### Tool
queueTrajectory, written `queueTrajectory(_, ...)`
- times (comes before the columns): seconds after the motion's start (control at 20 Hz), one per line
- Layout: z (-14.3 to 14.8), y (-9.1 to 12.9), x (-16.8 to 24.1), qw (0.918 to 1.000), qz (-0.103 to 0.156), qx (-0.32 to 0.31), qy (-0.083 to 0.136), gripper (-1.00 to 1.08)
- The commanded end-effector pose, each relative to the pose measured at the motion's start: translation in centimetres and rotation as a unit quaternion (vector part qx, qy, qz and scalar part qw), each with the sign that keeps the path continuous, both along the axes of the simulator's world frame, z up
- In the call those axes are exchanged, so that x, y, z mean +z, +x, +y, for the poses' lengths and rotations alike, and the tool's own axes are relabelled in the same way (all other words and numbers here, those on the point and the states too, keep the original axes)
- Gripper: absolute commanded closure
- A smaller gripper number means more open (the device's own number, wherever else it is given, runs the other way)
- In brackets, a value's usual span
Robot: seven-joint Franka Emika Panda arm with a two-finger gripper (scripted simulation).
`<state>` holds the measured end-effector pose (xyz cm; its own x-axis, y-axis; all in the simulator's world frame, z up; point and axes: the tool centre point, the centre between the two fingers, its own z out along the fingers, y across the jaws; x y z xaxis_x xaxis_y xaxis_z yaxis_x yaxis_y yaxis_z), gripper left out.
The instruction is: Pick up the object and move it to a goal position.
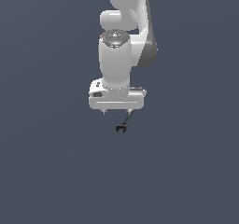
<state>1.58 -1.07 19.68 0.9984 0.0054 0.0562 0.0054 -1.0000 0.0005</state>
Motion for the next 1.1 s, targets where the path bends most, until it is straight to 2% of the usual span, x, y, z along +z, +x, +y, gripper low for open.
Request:
queueTrajectory(0.0, 0.0, 0.0, 0.0, 1.0000, 0.000, 0.000, 0.000, -0.92)
queueTrajectory(0.45, -3.0, -0.5, -0.4, 0.9998, 0.011, -0.001, -0.016, -0.92)
queueTrajectory(1.05, -2.0, -0.9, -1.7, 0.9995, 0.012, -0.026, -0.012, -0.92)
